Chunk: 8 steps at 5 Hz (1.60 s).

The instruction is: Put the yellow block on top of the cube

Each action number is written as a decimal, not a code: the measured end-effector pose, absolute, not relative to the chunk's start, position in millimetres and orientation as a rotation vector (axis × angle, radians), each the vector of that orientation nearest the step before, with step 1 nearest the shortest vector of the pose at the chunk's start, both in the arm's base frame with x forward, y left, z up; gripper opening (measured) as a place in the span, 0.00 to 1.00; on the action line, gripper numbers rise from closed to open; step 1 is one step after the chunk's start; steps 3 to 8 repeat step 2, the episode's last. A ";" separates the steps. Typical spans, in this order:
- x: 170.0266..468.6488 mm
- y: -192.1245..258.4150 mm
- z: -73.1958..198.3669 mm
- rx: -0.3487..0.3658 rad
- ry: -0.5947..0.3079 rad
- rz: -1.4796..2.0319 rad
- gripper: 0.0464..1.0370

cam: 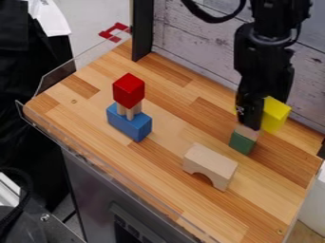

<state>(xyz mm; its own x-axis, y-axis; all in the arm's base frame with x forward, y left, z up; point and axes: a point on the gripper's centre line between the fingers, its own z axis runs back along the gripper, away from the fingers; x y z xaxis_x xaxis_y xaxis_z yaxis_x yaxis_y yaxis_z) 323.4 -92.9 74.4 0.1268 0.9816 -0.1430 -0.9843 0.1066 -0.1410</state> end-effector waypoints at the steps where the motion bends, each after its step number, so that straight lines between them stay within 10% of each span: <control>1: 326.8 -87.3 85.8 -0.169 -0.009 1.372 0.96; 8: 327.5 -82.1 108.6 -0.147 -0.044 1.307 0.96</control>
